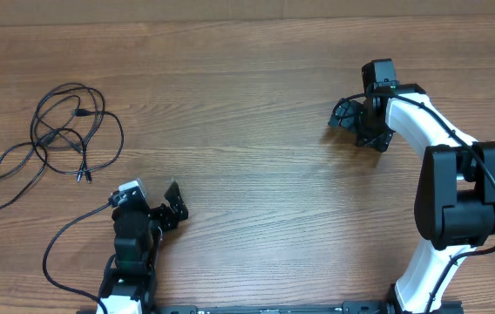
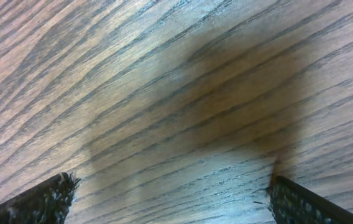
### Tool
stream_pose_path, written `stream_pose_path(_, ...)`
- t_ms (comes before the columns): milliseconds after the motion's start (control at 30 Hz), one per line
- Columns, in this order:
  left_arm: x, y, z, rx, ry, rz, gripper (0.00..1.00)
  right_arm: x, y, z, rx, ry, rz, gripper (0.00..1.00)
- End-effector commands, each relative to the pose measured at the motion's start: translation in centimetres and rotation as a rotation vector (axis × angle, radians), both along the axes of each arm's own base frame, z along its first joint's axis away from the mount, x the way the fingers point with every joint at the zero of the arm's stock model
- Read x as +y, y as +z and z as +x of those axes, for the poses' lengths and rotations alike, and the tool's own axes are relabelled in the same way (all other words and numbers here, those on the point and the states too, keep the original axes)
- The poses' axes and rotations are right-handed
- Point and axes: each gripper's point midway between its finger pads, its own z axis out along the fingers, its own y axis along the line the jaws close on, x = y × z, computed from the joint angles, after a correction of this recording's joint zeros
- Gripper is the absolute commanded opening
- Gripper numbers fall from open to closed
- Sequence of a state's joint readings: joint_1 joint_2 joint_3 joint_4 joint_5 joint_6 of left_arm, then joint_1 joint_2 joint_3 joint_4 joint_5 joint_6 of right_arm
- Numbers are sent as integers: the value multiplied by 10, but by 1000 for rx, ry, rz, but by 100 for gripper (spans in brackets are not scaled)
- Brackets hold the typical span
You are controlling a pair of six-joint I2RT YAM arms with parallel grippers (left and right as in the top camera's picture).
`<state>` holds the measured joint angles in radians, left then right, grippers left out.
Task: Untangle cables
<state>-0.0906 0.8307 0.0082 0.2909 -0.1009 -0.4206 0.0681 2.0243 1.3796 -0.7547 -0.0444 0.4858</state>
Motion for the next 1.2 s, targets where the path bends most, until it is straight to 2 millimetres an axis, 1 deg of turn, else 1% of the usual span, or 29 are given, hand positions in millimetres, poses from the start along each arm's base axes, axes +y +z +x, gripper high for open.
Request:
stream_pose_path(0,4,-4,-7,25,22,-6,100,1,11,2,-28,1,-3,100)
stream_pose_path(67,5,-4,-11,32,27,-2,100,1,11,2,-28,1,-3,100)
stream_pose_path(200,6,4,-14,6,28,-3,100,1,11,2,-28,1,-4,100)
stream_pose_path(333,10,8,-21,-5,48,7,99,1,11,2,-28,1,-4,100)
stream_pose_path(400,10,21,-19,-62,28,37,100,1,11,2,-28,1,-3,100)
stream_pose_path(567,9,71,-14,-276,-1,87,100,1,11,2,-28,1,-3,100)
stream_pose_path(667,5,87,-15,-347,-44,141,100,1,11,2,-28,1,-3,100)
stream_pose_path(867,4,102,-17,-408,-64,196,100,1,11,2,-28,1,-3,100)
stream_pose_path(1000,4,111,-18,-447,-66,202,100,1,11,2,-28,1,-3,100)
stream_pose_path(1167,2,111,-18,-451,-76,198,100,1,11,2,-28,1,-3,100)
